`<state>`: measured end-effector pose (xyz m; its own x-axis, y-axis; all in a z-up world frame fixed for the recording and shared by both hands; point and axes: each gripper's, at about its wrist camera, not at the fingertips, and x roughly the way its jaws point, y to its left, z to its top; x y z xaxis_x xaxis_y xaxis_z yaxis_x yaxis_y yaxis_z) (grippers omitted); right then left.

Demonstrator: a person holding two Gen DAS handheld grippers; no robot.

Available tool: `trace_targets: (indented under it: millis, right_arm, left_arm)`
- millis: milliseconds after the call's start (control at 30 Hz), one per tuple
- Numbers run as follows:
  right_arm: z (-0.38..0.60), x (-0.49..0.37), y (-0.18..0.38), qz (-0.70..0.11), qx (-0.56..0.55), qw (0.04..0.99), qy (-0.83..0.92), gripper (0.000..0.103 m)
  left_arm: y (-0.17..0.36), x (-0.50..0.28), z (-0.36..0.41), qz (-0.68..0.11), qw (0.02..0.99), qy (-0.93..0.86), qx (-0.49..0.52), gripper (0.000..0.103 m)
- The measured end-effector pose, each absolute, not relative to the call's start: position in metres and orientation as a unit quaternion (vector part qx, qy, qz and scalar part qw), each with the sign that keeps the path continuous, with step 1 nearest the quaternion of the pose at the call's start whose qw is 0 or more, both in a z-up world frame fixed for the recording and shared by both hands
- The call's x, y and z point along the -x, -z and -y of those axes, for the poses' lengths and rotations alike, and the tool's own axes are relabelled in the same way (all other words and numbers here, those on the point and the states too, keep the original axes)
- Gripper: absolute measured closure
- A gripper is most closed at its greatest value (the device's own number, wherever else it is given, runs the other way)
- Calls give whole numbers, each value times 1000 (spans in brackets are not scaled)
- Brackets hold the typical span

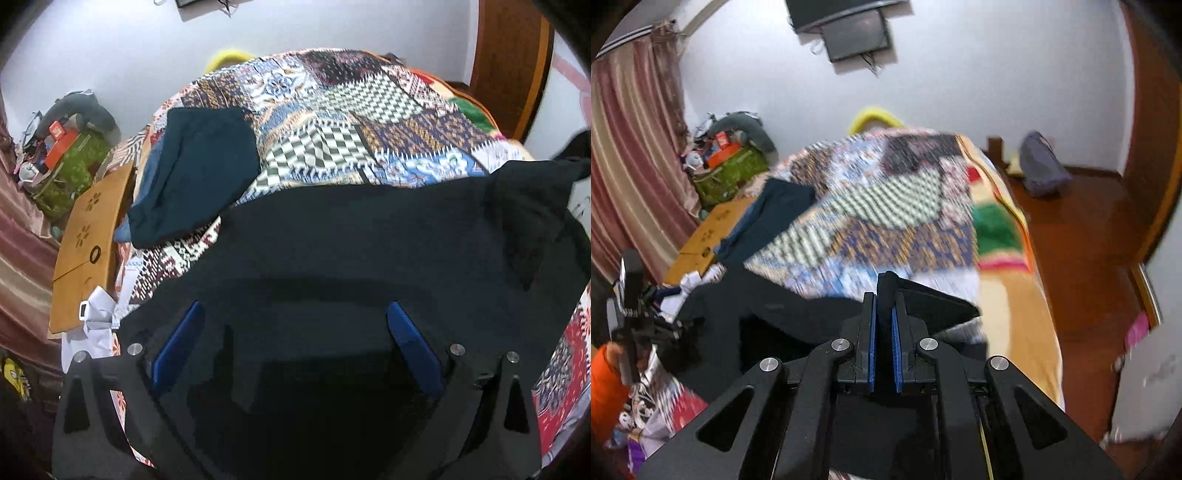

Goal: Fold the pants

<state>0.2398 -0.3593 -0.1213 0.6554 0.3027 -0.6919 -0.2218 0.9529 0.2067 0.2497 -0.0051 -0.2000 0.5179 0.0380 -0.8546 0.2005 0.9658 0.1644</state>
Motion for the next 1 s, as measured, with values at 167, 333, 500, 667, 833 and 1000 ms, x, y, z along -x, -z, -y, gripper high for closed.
trace_targets:
  millis: [167,333,500,667,833,1000]
  right_arm:
    - [380,-211,163,-426,-64,895,-114,97]
    - [386,-194,193,-451,-87,882,-105,97]
    - [378,-186,203,-467,-67,877,-91,93]
    - [379,-175,184,-454,-42,889,-52,71]
    - [363,-176,145,-402,-28,913,-58,53]
    - [310,-203,116,-374,-4,918,-130,52]
  left_arm:
    - [205,-244,0,-491,864,44,-104,2]
    - [210,-246,-13,-505,860,46,-52,1]
    - [209,-244,-23,-508,860,37,-32,1]
    - [200,-237,-44,-495,868,17,-30,1]
    - [181,-226,-83,-466,884,-21,-13,1]
    - [167,-223,-145,-449,890,-68,35,1]
